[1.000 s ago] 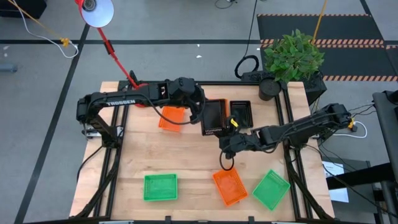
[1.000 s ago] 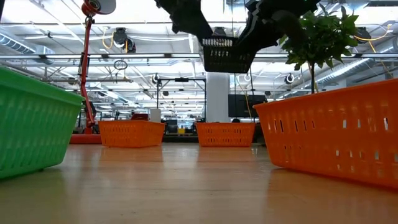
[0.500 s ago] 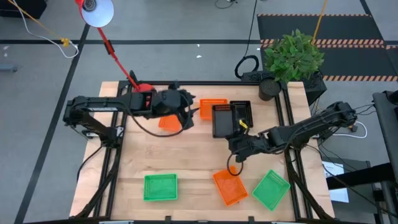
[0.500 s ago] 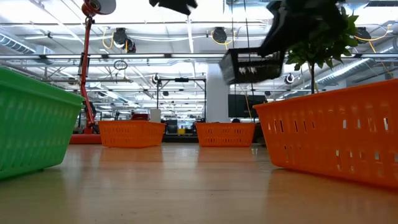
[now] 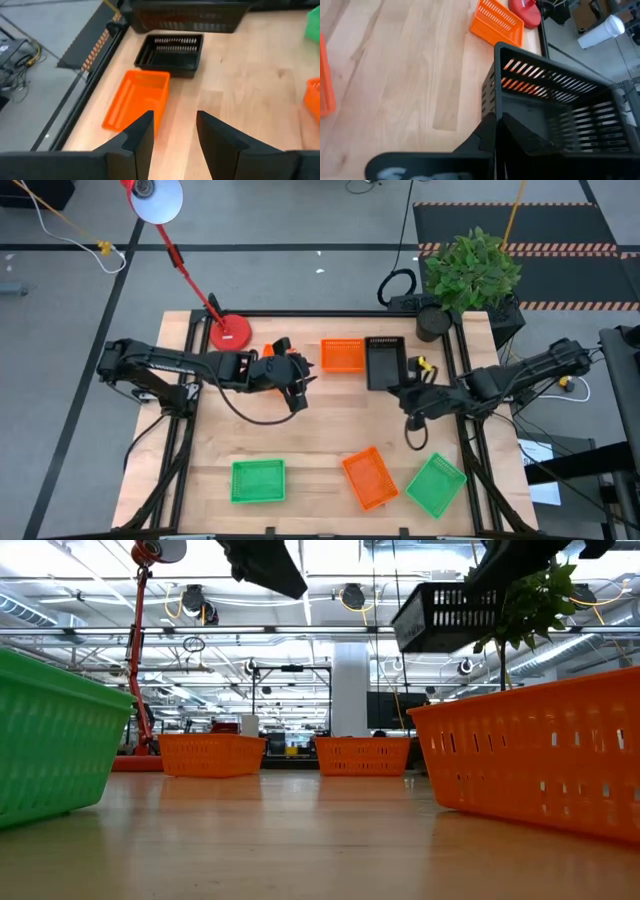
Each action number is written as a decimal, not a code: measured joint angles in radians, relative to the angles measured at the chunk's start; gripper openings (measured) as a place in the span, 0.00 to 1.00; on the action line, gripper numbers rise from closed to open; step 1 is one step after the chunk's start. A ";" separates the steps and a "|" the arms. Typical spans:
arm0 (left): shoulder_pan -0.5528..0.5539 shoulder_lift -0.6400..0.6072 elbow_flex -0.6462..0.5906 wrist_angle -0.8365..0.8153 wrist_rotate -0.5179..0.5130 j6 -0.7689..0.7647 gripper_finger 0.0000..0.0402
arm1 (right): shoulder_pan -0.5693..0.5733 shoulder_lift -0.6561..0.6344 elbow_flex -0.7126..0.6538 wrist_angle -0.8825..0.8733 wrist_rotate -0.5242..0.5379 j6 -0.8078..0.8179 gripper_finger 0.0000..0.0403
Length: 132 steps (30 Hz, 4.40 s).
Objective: Stack baskets by color
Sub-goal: Stack the black basket on top of the black basket, then stack the bottom orange basket on top of the right orange basket
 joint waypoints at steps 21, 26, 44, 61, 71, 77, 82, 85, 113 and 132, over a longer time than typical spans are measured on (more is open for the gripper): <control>-0.019 0.005 -0.093 0.161 0.109 0.007 0.37 | -0.194 -0.209 -0.352 0.237 -0.036 -0.194 0.02; -0.019 0.005 -0.093 0.161 0.109 -0.001 0.37 | -0.271 -0.209 -0.417 0.335 -0.167 -0.240 0.02; -0.021 0.005 -0.092 0.158 0.109 -0.003 0.37 | -0.400 -0.209 -0.499 0.364 -0.279 -0.320 0.02; -0.024 0.005 -0.092 0.156 0.109 0.005 0.37 | -0.400 -0.209 -0.502 0.378 -0.294 -0.303 0.02; -0.025 0.005 -0.092 0.156 0.109 0.006 0.37 | -0.400 -0.209 -0.502 0.377 -0.294 -0.276 0.02; -0.025 0.005 -0.092 0.157 0.109 0.005 0.37 | -0.400 -0.209 -0.518 0.402 -0.293 -0.277 0.02; -0.025 0.005 -0.091 0.157 0.109 0.001 0.37 | -0.400 -0.209 -0.572 0.481 -0.289 -0.308 0.05; -0.026 0.005 -0.091 0.157 0.109 0.003 0.37 | -0.400 -0.209 -0.576 0.484 -0.288 -0.312 0.08; -0.026 0.005 -0.091 0.157 0.109 -0.001 0.37 | -0.447 -0.209 -0.576 0.509 -0.290 -0.253 0.36; -0.026 0.005 -0.091 0.157 0.109 -0.003 0.37 | -0.430 -0.311 -0.573 0.603 -0.273 -0.285 0.36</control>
